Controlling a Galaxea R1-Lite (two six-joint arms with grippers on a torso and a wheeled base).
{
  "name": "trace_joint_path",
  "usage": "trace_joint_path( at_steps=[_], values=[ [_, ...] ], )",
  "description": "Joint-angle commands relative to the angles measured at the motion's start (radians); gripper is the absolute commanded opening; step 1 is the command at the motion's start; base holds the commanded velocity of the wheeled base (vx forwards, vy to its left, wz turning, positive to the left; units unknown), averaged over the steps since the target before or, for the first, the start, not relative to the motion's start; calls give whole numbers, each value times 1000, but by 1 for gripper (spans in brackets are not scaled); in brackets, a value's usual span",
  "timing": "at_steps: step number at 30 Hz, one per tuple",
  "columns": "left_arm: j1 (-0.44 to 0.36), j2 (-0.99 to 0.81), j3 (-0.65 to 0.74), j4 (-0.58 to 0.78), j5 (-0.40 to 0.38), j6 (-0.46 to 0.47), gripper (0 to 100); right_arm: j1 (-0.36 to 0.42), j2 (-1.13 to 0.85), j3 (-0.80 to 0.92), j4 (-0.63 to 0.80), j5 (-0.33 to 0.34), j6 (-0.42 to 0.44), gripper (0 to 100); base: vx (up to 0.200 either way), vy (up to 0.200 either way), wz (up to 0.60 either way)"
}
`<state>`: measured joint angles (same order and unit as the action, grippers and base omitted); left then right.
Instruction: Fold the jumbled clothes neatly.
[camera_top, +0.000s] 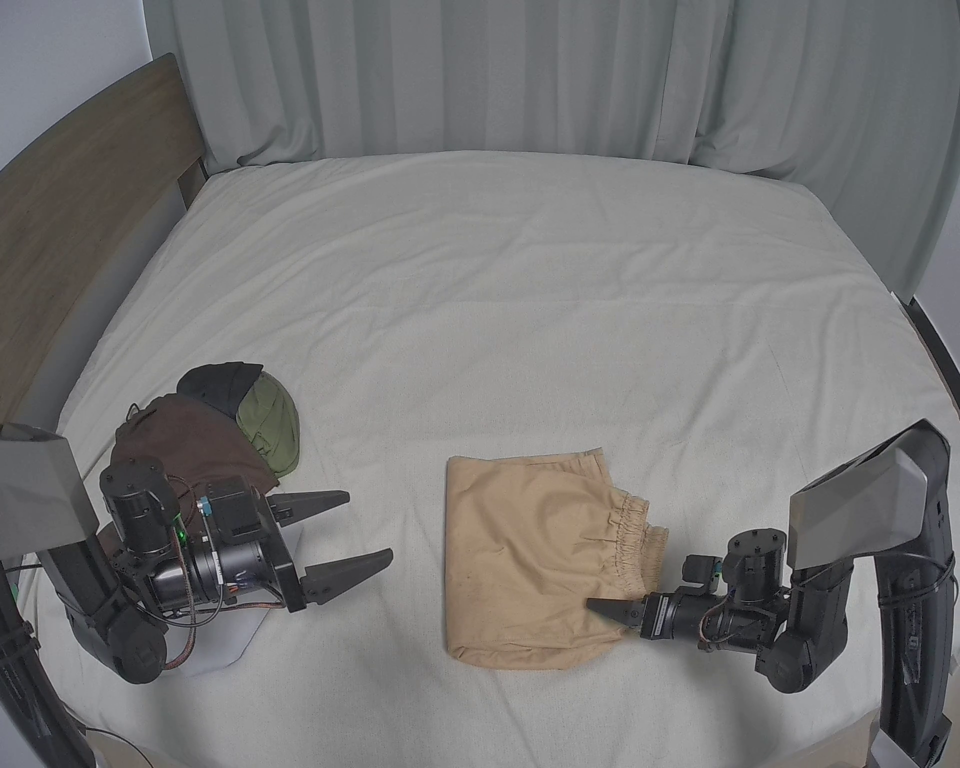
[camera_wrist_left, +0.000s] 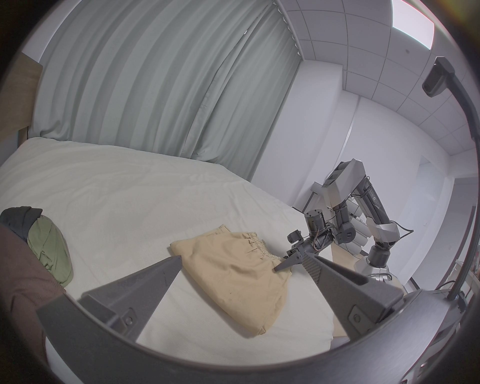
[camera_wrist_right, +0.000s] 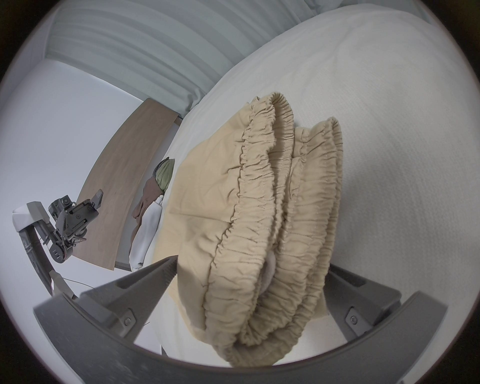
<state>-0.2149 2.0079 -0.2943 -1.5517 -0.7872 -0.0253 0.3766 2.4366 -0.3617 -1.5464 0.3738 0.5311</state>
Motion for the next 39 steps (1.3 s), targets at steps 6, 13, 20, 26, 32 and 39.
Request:
trace_joint_path(
  at_steps=[6, 13, 20, 26, 32, 39],
  values=[
    [2, 2, 3, -1, 0, -1, 100, 4, 16, -3, 0, -6, 0, 0, 0, 0, 0],
    [2, 5, 4, -1, 0, -1, 100, 4, 13, 1, 0, -6, 1, 0, 0, 0, 0],
    [3, 2, 4, -1, 0, 1, 100, 7, -30, 9, -1, -3, 1, 0, 0, 0, 0],
    [3, 2, 4, -1, 0, 1, 100, 31, -152, 43, 0, 23, 1, 0, 0, 0, 0],
    [3, 0, 4, -1, 0, 1, 100, 47, -223, 55, 2, 27, 1, 0, 0, 0, 0],
    [5, -3, 4, -1, 0, 1, 100, 73, -280, 73, 2, 28, 1, 0, 0, 0, 0]
  ],
)
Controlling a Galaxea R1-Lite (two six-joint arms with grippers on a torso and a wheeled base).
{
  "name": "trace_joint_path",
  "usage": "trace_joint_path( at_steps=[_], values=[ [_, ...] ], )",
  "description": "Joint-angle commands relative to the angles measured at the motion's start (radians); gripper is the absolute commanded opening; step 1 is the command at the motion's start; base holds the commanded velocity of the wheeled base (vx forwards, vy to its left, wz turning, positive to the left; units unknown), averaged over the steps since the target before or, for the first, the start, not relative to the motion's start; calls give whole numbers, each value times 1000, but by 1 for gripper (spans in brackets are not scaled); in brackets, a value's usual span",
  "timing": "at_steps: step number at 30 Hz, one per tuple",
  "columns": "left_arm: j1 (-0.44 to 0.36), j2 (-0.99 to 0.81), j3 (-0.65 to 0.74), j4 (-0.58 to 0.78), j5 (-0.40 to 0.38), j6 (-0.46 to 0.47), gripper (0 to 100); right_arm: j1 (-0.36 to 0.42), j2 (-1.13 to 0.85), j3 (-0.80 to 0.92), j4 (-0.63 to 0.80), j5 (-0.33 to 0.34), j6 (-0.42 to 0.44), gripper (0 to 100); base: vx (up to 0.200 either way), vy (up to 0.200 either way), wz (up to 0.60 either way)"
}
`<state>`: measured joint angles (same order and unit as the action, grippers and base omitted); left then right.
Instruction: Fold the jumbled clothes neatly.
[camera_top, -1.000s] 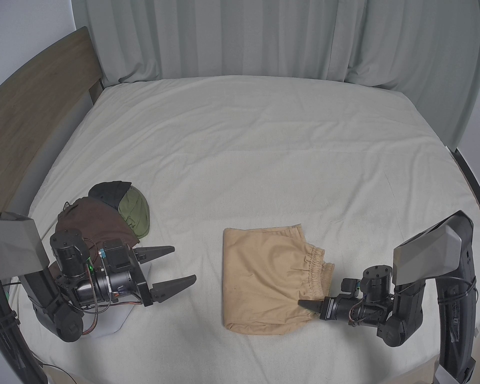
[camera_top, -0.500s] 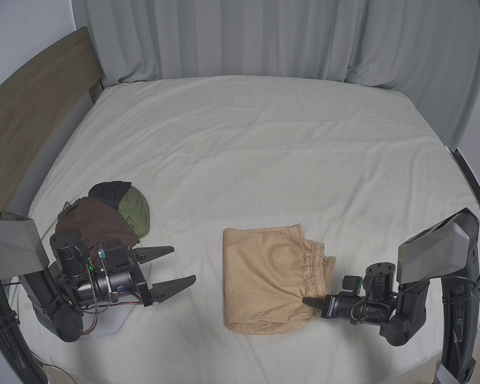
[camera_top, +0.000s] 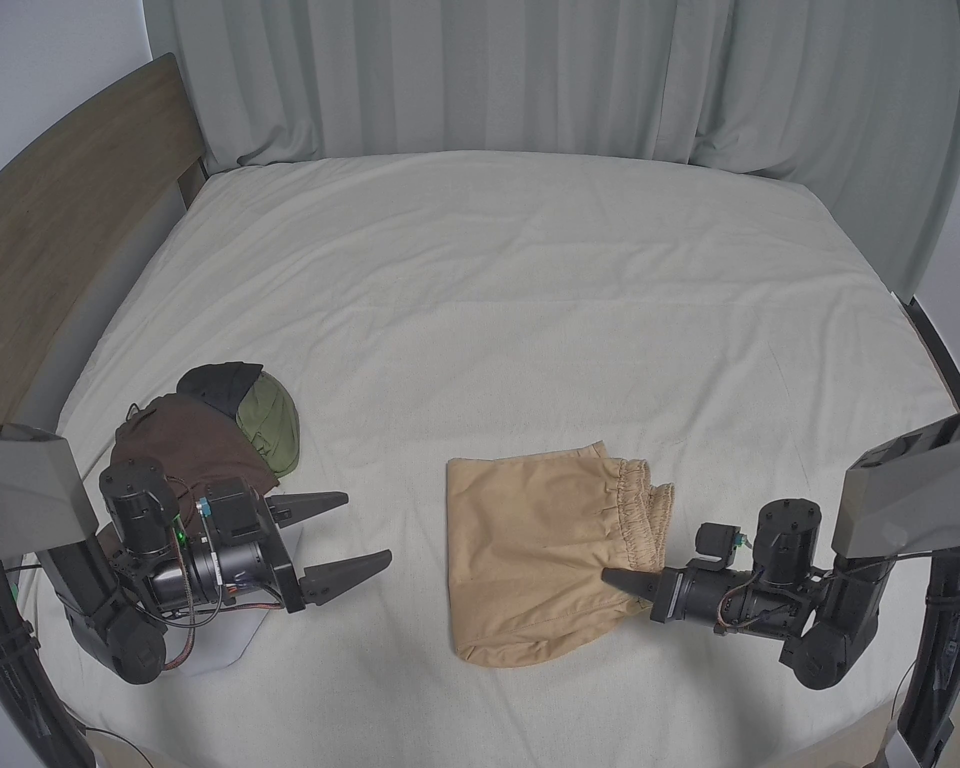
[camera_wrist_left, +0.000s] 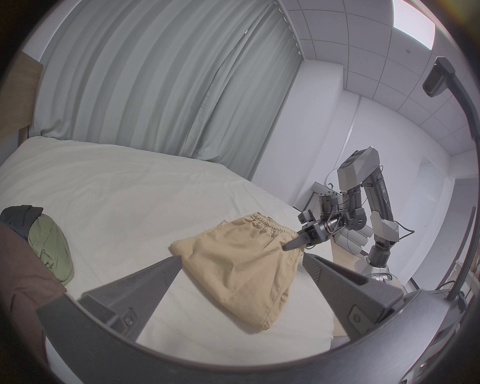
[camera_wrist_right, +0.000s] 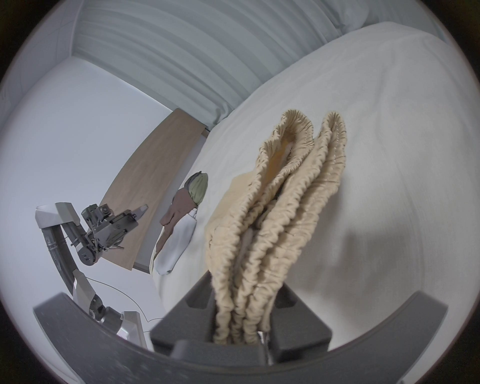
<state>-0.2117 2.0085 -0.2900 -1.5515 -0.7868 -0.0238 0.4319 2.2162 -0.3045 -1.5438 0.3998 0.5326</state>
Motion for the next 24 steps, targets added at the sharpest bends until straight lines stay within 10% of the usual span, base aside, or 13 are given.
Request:
trace_joint_path(
  at_steps=[1, 24],
  values=[
    [0, -4, 0, -1, 0, -1, 100, 22, -72, 21, -1, 4, -2, 0, 0, 0, 0],
    [3, -11, -1, -1, 6, 38, 100, 60, -251, 11, 2, 114, -8, 0, 0, 0, 0]
  ],
)
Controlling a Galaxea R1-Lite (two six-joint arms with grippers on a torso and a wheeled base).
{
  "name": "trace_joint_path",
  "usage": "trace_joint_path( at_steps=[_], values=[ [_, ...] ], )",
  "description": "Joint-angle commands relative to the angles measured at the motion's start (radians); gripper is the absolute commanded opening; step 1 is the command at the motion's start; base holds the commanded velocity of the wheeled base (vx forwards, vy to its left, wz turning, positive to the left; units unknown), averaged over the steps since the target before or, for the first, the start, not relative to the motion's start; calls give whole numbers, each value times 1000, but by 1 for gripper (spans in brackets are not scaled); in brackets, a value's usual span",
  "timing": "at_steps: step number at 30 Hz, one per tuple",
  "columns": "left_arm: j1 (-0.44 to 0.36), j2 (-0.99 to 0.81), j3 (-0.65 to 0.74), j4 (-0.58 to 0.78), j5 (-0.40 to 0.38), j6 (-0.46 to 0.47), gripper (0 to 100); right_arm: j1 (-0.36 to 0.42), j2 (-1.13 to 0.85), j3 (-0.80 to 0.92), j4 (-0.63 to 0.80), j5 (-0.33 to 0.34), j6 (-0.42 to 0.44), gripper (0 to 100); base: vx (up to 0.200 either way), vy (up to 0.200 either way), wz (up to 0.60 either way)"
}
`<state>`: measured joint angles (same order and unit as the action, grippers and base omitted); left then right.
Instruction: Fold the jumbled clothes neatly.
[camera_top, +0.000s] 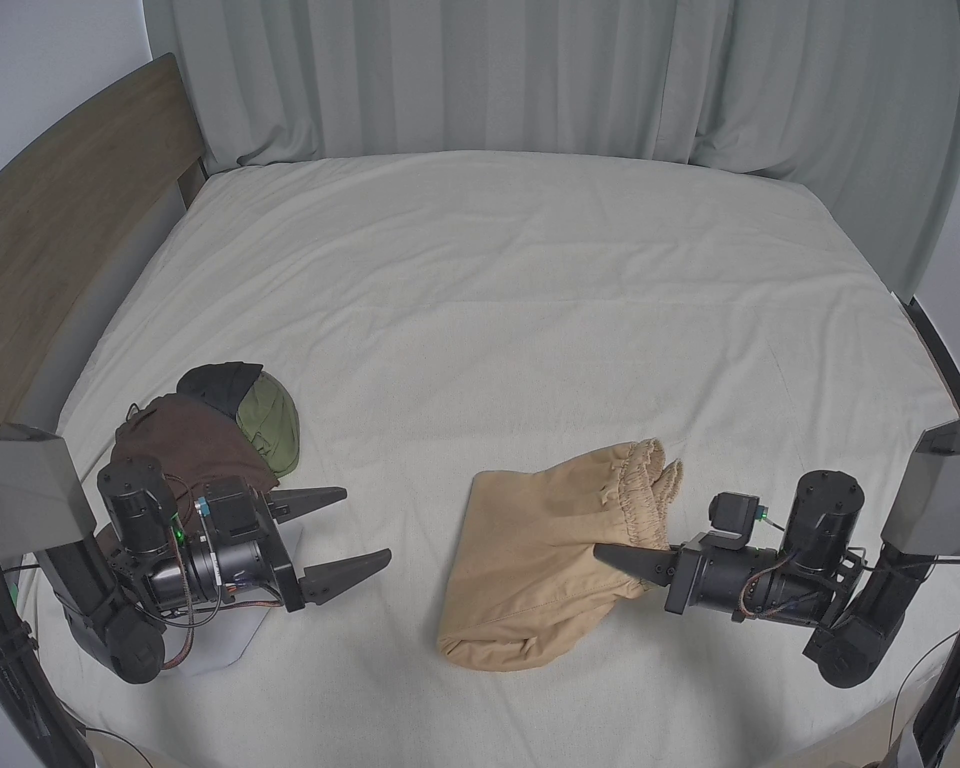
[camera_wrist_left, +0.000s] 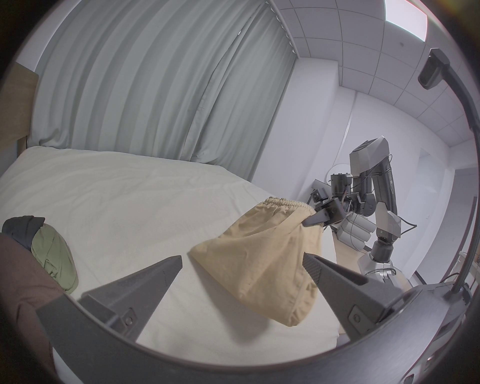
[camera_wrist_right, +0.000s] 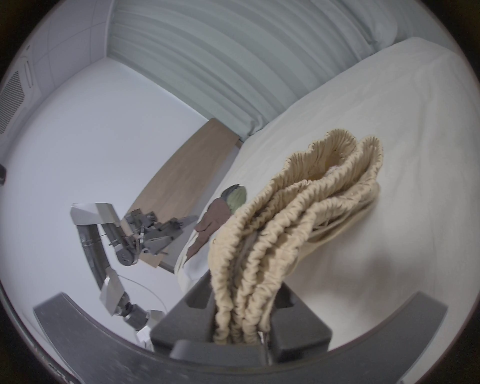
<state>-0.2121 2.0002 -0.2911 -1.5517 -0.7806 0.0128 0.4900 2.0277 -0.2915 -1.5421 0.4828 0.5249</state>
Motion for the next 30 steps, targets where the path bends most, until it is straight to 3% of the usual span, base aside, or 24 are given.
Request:
trace_joint_path(
  at_steps=[1, 17, 30],
  values=[
    [4, -3, -2, -1, 0, 1, 100, -1, -67, -3, 0, 43, -2, 0, 0, 0, 0],
    [31, 0, -10, -1, 6, 19, 100, -33, -72, -126, 2, 149, 12, 0, 0, 0, 0],
    [50, 8, -14, 1, 20, 19, 100, -67, -21, -244, 8, 174, 53, 0, 0, 0, 0]
  ],
)
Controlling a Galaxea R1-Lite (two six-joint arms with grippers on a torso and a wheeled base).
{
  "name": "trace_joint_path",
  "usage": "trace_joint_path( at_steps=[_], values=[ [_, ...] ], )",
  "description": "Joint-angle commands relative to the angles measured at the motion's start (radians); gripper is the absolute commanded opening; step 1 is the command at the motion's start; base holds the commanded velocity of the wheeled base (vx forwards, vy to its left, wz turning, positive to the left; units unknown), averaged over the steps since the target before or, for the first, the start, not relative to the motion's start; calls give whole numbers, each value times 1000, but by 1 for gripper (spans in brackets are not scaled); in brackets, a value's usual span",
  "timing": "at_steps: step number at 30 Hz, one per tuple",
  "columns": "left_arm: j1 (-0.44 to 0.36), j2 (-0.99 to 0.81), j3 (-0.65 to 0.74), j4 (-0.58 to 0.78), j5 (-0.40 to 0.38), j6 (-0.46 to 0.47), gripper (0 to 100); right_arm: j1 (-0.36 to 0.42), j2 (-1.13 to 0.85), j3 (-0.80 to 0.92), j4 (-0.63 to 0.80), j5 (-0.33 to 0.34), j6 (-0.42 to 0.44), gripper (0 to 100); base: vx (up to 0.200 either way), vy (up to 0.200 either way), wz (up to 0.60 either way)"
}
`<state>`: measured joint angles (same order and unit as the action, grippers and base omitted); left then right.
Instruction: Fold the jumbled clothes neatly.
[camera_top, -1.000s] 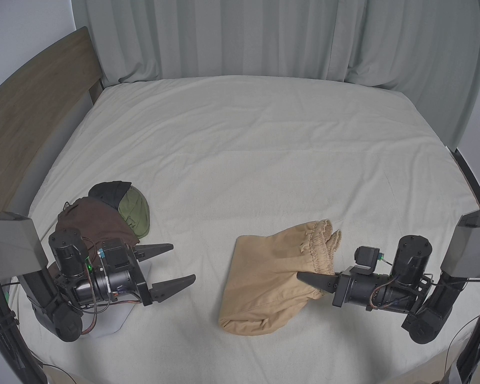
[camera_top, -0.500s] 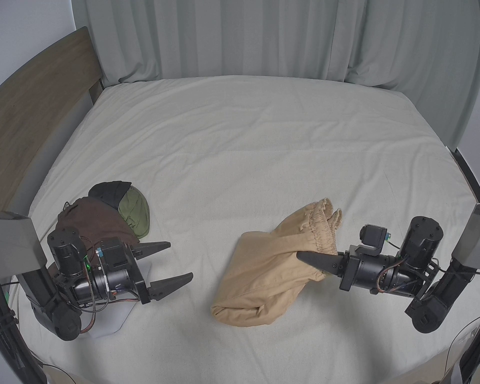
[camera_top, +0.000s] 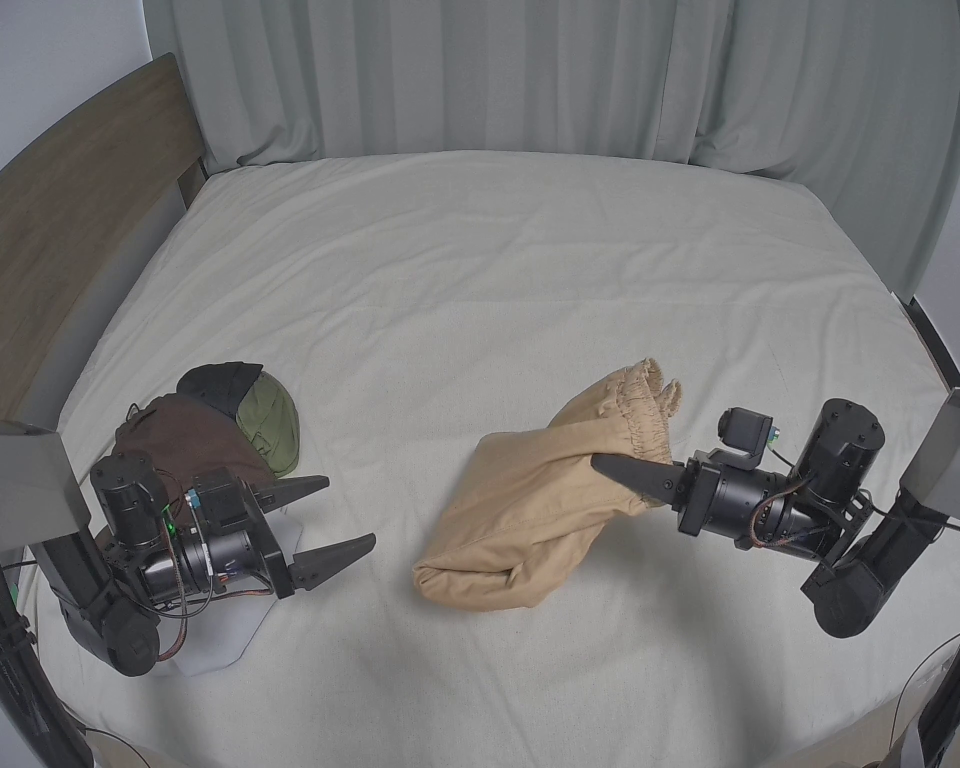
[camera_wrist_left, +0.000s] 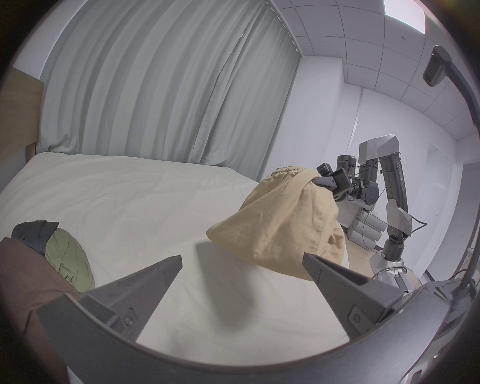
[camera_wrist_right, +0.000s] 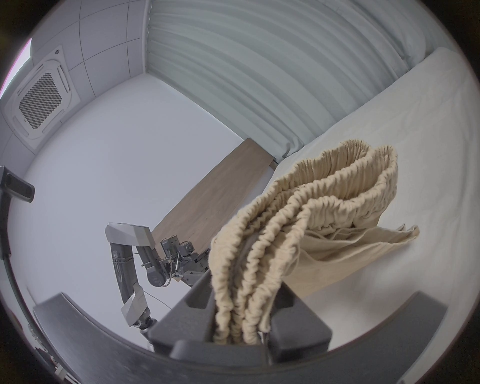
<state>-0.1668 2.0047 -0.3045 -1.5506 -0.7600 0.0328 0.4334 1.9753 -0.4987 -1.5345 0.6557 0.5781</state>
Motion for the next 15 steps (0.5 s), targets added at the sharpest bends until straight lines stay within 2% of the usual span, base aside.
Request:
trace_joint_path(
  at_steps=[1, 7, 15],
  values=[
    [6, 3, -1, 0, -1, 1, 100, -12, 37, -47, 0, 1, 2, 0, 0, 0, 0],
    [7, 3, 1, 0, -1, -1, 100, -10, 63, -98, 0, 1, 25, 0, 0, 0, 0],
    [7, 9, 4, 0, -2, -1, 100, -28, 120, -196, -1, 18, 98, 0, 0, 0, 0]
  ],
)
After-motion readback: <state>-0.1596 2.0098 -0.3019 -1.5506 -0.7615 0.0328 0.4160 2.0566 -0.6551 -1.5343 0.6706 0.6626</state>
